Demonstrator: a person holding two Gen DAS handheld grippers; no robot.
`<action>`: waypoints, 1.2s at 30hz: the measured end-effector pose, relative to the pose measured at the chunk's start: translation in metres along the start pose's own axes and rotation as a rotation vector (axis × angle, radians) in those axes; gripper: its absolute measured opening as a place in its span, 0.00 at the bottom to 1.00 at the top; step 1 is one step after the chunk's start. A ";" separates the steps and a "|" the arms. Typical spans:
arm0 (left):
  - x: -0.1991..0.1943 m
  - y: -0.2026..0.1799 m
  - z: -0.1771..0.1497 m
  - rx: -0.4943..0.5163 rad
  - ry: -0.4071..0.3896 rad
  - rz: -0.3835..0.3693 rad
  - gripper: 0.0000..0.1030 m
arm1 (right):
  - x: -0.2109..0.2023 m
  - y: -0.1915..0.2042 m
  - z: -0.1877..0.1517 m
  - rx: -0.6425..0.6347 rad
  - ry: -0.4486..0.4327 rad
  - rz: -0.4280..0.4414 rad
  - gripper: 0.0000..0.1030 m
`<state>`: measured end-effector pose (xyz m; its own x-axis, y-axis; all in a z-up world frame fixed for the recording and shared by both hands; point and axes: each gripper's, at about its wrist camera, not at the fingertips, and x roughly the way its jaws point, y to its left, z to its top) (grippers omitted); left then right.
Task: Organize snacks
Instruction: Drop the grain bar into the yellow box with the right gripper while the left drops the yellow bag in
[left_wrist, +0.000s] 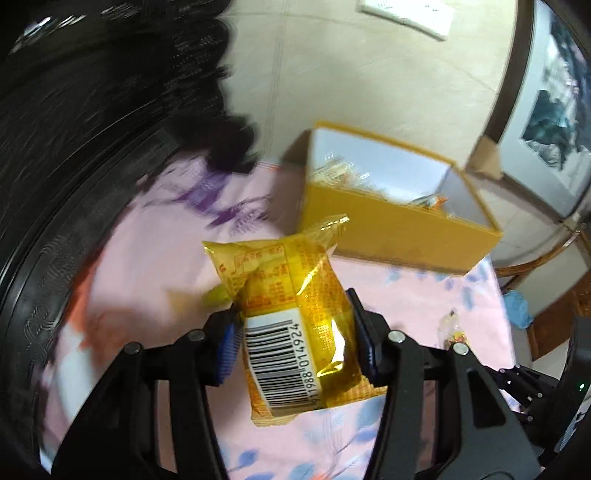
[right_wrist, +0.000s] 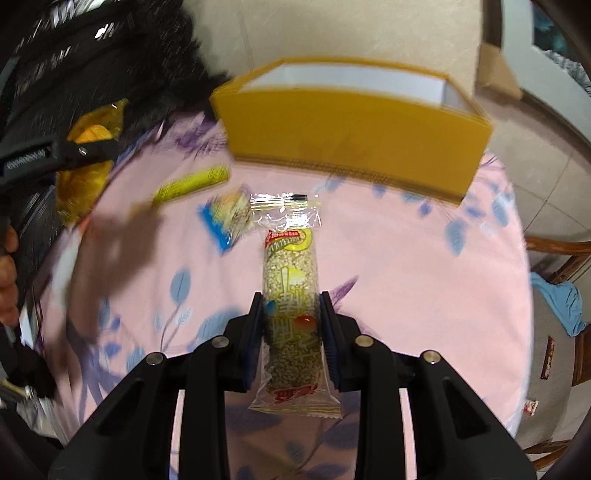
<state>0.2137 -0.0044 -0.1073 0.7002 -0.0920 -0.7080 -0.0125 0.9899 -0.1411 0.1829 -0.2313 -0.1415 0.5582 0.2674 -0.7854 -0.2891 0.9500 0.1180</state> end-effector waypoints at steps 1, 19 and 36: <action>0.004 -0.008 0.008 0.007 -0.006 -0.018 0.51 | -0.005 -0.007 0.011 0.015 -0.027 -0.007 0.29; 0.091 -0.110 0.171 0.185 -0.075 -0.136 0.51 | 0.004 -0.101 0.186 0.185 -0.221 -0.039 0.29; 0.132 -0.119 0.180 0.194 0.035 -0.008 0.85 | 0.020 -0.101 0.205 0.190 -0.210 -0.056 0.32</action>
<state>0.4363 -0.1149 -0.0590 0.6744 -0.1003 -0.7316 0.1328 0.9910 -0.0134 0.3831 -0.2891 -0.0446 0.7237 0.2228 -0.6532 -0.1138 0.9720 0.2054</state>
